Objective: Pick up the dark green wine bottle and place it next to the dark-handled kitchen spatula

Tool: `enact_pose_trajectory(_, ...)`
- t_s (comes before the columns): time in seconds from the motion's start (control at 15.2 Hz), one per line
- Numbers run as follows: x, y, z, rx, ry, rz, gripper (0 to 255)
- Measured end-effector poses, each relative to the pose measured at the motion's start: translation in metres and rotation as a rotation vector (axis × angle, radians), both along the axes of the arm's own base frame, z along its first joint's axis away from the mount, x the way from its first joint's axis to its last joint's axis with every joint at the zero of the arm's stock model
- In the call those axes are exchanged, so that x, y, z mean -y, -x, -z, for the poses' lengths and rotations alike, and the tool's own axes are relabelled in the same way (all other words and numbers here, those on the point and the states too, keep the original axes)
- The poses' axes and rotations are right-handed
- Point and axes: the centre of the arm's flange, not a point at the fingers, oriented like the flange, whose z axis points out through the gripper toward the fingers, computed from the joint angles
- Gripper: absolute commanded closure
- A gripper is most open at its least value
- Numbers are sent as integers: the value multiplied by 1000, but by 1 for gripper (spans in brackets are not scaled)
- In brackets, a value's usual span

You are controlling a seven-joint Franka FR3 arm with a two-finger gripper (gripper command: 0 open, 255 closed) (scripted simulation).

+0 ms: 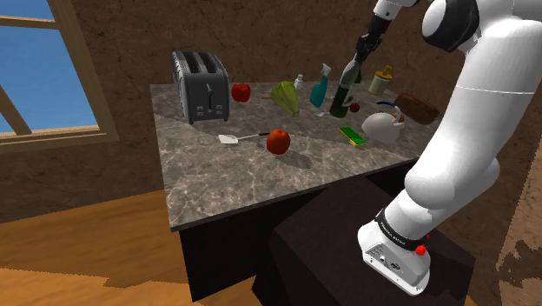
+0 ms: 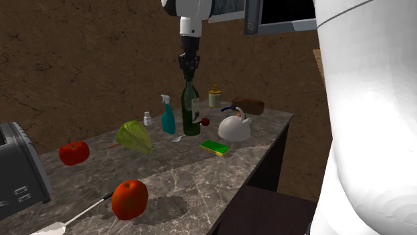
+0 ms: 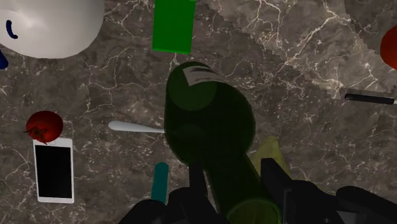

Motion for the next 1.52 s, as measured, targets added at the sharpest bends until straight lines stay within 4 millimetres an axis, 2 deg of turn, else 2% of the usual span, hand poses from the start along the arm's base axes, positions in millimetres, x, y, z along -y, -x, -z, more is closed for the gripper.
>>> enact_pose_trajectory(0.4,-77,-13,-2,0,0,-1,255)
enact_pose_trajectory(0.86,-168,-27,5,0,0,-2,255)
enact_pose_trajectory(1.32,-259,-47,-1,0,0,-1,255)
enact_pose_trajectory(1.52,-299,-50,-1,-1,0,-2,255)
